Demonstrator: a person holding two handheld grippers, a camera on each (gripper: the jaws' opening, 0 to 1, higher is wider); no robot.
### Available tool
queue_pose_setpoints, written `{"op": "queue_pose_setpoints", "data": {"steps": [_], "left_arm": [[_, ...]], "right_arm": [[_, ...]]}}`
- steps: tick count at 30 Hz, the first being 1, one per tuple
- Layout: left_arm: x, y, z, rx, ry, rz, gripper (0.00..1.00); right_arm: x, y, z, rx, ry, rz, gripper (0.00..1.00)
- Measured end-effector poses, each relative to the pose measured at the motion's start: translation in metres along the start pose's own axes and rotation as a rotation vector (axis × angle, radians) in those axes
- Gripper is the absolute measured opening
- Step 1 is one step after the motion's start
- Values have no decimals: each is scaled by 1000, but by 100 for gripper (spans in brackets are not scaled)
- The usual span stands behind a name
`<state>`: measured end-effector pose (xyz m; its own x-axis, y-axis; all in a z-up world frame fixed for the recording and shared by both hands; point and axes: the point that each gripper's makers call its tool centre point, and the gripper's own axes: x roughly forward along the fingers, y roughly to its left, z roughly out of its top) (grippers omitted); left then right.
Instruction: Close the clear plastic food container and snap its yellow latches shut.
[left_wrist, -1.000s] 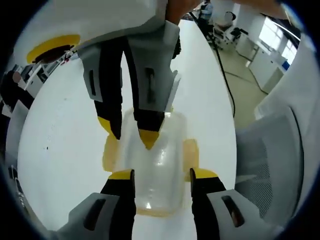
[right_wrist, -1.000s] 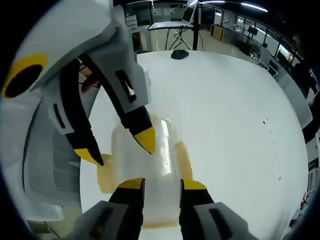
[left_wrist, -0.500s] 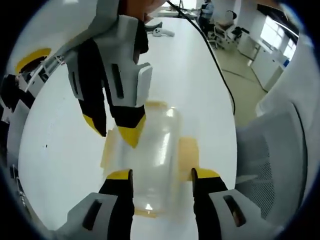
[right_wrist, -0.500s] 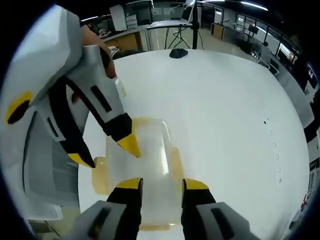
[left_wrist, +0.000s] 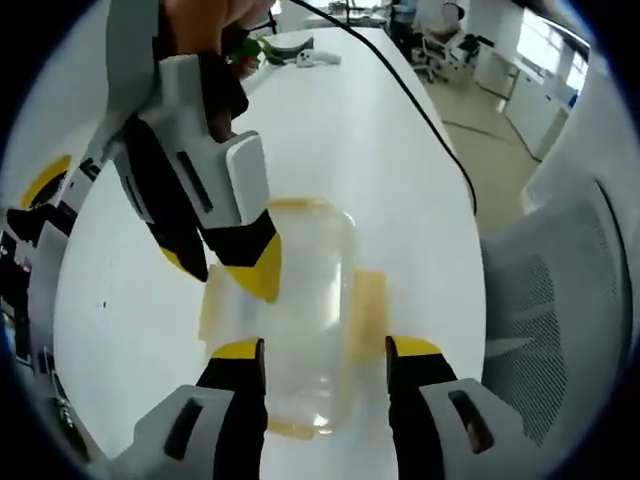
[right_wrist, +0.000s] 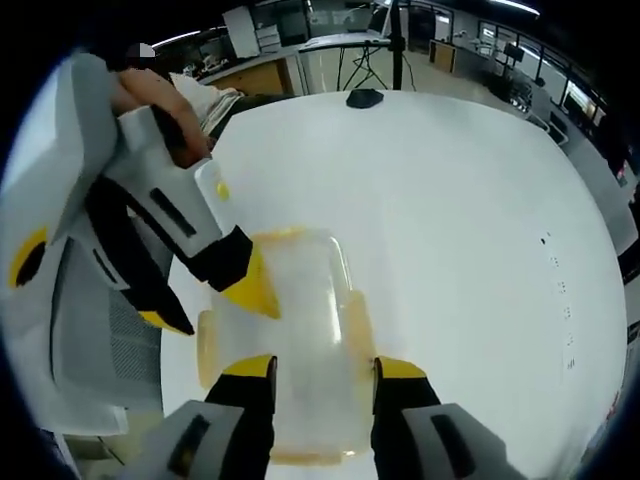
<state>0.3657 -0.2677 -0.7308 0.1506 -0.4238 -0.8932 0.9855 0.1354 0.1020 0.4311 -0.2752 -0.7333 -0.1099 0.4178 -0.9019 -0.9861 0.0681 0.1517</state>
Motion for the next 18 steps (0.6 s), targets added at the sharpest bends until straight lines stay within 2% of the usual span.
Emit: {"op": "queue_pose_setpoints", "data": {"steps": [9, 13, 18], "left_arm": [[4, 0, 0, 32, -13, 74, 46], [5, 3, -2, 80, -3, 123, 42], [7, 6, -2, 84, 1, 152, 40]], "right_arm": [[3, 1, 2, -11, 8, 49, 37], [5, 1, 3, -30, 21, 79, 37], [6, 1, 4, -48, 44, 106, 37]]}}
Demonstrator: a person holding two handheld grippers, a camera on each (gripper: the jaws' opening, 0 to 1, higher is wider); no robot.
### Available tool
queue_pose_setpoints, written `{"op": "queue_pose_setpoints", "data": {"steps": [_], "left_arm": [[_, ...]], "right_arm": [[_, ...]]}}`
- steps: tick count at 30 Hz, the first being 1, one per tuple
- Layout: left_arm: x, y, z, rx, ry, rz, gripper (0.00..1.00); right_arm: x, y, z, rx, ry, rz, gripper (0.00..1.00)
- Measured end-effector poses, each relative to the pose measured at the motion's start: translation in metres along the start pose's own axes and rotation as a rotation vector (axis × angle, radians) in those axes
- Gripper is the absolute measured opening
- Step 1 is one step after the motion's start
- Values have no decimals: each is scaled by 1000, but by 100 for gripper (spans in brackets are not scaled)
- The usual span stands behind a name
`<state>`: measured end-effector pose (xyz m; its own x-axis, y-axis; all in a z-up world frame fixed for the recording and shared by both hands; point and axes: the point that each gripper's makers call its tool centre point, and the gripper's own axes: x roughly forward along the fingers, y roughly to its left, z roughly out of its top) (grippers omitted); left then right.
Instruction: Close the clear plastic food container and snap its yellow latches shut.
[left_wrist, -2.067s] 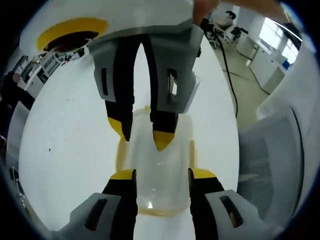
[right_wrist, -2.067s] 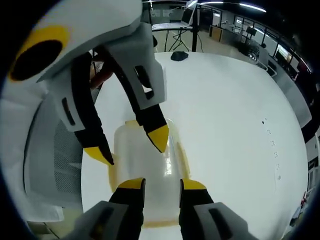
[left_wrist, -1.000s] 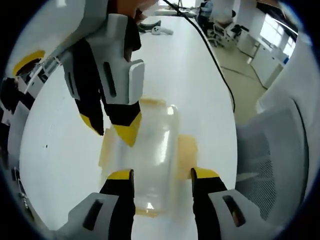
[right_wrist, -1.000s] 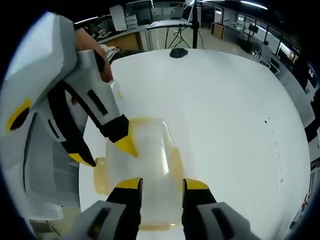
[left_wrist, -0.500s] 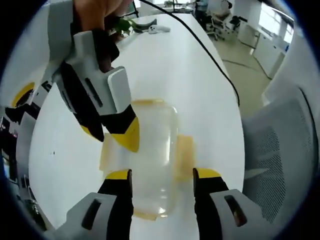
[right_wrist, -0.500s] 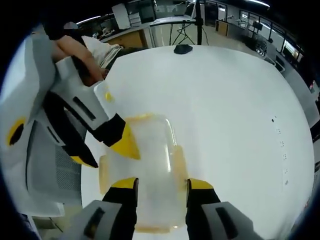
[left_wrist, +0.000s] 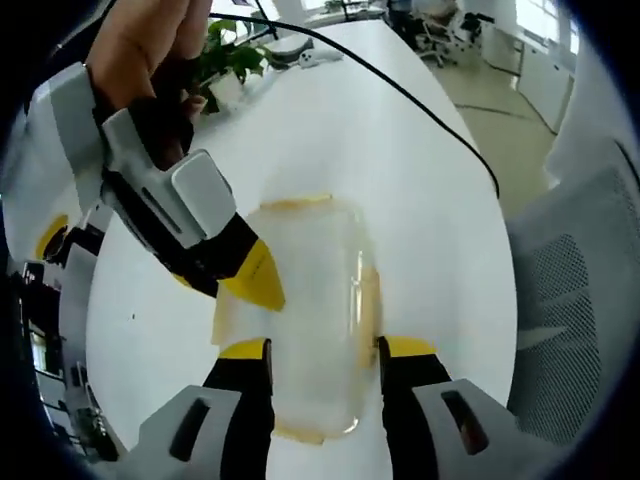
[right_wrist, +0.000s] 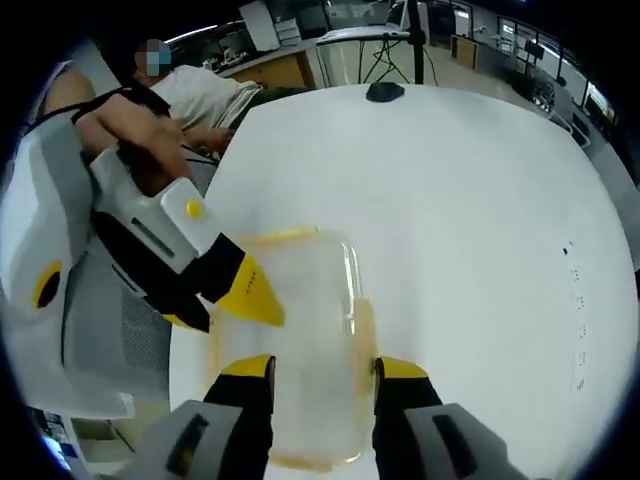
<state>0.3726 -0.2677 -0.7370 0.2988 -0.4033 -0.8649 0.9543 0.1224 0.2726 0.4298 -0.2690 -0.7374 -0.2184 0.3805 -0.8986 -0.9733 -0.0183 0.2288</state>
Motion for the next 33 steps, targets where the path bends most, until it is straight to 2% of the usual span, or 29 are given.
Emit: {"op": "queue_pose_setpoints", "data": {"steps": [4, 13, 24, 25, 26, 27, 28, 33], "left_arm": [[1, -2, -2, 40, 10, 37, 40], [2, 2, -1, 17, -5, 41, 39], [4, 4, -2, -34, 6, 54, 36], [3, 5, -2, -36, 7, 66, 35], [2, 6, -3, -31, 18, 74, 33], [1, 19, -7, 29, 55, 151, 34], [6, 8, -4, -30, 32, 110, 33], [4, 5, -2, -16, 18, 104, 34]], "right_arm": [[1, 0, 0, -12, 13, 20, 36], [4, 0, 0, -34, 71, 56, 36], [7, 3, 0, -27, 118, 56, 32], [9, 12, -7, 75, 129, 66, 31], [8, 9, -14, -16, 149, 84, 31], [13, 10, -15, 0, 138, 74, 31], [10, 5, -6, -5, 136, 80, 31], [7, 3, -3, 1, 130, 80, 32]]}}
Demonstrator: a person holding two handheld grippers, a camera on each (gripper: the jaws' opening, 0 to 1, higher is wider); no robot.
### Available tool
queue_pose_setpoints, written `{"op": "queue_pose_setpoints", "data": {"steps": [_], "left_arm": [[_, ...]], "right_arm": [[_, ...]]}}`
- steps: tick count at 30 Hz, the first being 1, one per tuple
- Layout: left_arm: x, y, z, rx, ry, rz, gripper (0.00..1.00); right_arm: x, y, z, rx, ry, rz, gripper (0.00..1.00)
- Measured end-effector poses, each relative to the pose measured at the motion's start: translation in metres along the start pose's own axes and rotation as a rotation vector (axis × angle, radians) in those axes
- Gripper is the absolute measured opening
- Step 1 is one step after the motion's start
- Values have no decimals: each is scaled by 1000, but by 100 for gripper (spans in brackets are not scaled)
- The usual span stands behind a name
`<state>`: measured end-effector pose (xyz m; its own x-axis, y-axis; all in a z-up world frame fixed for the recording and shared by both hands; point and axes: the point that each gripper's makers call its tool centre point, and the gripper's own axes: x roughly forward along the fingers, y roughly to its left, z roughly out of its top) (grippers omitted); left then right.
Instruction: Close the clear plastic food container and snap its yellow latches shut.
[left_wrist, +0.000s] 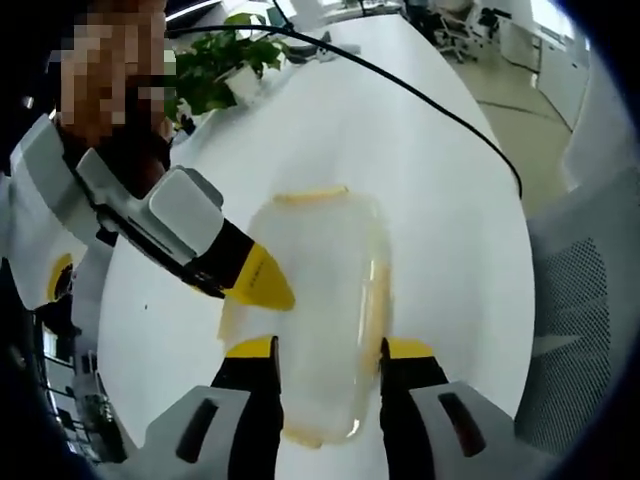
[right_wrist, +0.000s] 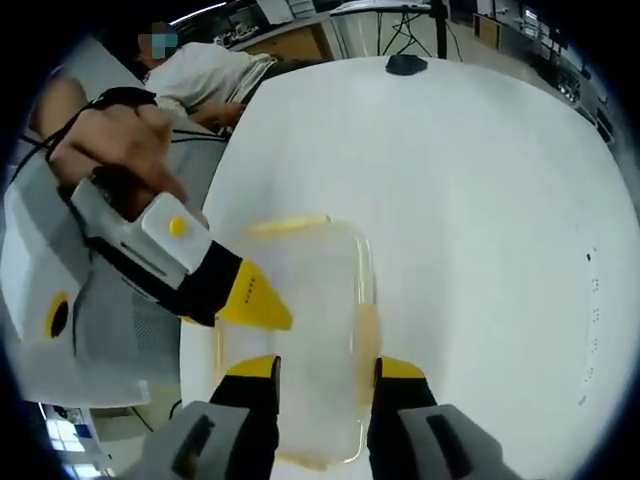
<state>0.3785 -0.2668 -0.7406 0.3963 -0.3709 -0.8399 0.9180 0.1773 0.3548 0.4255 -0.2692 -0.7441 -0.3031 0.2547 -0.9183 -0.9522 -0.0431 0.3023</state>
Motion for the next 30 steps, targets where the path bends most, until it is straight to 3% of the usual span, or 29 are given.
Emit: {"op": "queue_pose_setpoints", "data": {"steps": [13, 18, 23, 25, 27, 30], "left_arm": [[-1, -5, 5, 36, -8, -9, 37], [-3, -4, 4, 51, 2, -2, 38], [-6, -5, 3, 81, -21, -52, 40], [-7, -10, 4, 76, -29, -83, 46], [-8, -7, -5, 54, 8, -81, 50], [-11, -7, -8, 47, -6, -101, 52]], "right_arm": [[0, 1, 3, 5, -4, -12, 35], [-4, 4, 5, -53, -33, -50, 35], [-6, 3, 5, -64, -51, -77, 35], [-7, 4, 5, -68, -63, -89, 36], [-8, 2, 2, -84, -68, -113, 40], [-15, 1, -1, -78, -86, -133, 44]]}}
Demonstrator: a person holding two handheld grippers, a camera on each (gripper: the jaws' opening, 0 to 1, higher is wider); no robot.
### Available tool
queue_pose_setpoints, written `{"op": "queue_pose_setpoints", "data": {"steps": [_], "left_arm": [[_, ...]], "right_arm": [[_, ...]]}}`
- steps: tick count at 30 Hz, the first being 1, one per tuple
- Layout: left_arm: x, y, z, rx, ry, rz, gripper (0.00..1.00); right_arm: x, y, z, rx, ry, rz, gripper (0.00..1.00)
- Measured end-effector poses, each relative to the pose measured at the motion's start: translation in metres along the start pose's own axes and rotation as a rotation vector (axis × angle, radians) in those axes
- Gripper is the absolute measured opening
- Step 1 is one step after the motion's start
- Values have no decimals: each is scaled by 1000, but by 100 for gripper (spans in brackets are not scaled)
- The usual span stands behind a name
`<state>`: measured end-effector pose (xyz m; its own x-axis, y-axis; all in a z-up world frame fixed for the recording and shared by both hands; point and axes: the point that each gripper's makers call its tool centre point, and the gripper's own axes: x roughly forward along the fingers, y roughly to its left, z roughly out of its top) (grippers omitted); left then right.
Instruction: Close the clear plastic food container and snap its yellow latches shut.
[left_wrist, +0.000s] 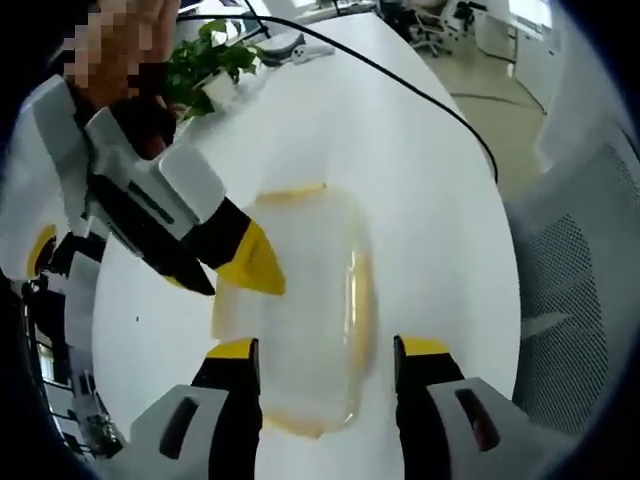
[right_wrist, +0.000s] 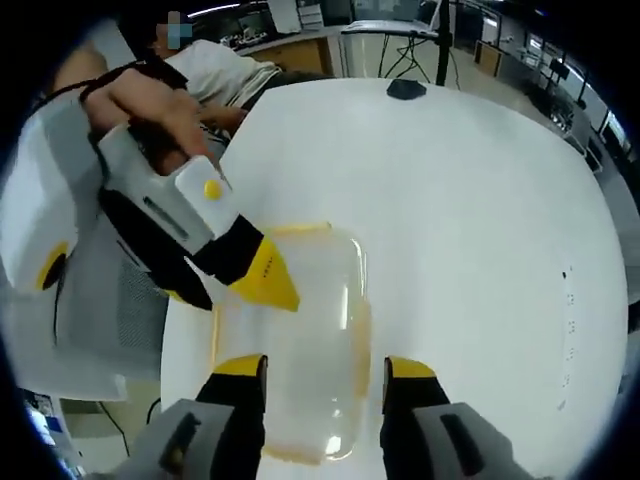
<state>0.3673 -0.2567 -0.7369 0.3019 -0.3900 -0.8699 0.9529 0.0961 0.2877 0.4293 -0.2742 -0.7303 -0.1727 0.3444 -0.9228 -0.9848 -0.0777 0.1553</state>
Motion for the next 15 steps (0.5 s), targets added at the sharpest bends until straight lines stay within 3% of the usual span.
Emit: {"op": "queue_pose_setpoints", "data": {"steps": [5, 8, 15], "left_arm": [[-5, 5, -2, 6, -13, -9, 61], [-9, 10, 1, -40, -51, -33, 72], [-8, 27, -8, -34, -31, -21, 81]], "right_arm": [[-11, 1, -4, -8, -25, -25, 55], [-14, 4, -10, -32, -16, -46, 61], [-13, 15, -22, -53, -2, -70, 70]]}}
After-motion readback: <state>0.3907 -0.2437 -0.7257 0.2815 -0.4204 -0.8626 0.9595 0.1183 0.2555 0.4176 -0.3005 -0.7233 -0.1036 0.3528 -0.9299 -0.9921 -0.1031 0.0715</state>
